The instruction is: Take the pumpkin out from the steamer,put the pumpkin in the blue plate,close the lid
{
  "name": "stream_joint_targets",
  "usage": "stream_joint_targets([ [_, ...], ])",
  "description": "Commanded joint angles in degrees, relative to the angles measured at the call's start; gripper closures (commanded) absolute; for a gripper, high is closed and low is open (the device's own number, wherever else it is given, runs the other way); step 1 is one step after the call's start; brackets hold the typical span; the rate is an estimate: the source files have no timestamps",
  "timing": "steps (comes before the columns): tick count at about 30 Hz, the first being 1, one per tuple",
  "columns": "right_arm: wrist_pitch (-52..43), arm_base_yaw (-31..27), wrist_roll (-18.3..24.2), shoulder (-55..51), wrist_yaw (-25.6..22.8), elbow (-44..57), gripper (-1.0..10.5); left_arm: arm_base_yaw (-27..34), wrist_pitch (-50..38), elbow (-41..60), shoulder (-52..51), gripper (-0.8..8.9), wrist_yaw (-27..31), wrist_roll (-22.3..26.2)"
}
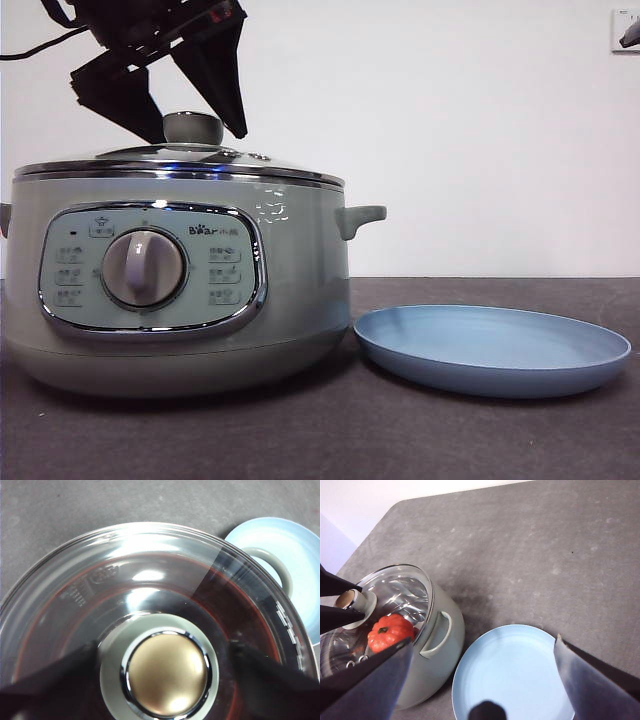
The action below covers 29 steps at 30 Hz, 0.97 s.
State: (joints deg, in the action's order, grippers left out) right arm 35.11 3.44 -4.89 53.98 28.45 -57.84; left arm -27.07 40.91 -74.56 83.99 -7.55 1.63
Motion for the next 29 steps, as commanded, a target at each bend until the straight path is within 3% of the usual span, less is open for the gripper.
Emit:
stream_joint_targets([
  [1, -0.1, 0.1, 0.5, 0.0, -0.3, -0.1, 4.8, -0.4, -0.1, 0.1, 0.1, 8.09, 0.2, 1.7],
  [19, -0.4, 0.1, 0.5, 0.0, -0.2, -0.1, 4.8, -0.4, 0.4, -5.4, -4.9, 8.21, 1.9, 2.9],
  [29, -2.4, 1.5, 1.4, 2.8, 0.2, -0.1, 4.8, -0.4, 3.3, -9.1, -19.7, 8.21, 11.1, 3.1],
])
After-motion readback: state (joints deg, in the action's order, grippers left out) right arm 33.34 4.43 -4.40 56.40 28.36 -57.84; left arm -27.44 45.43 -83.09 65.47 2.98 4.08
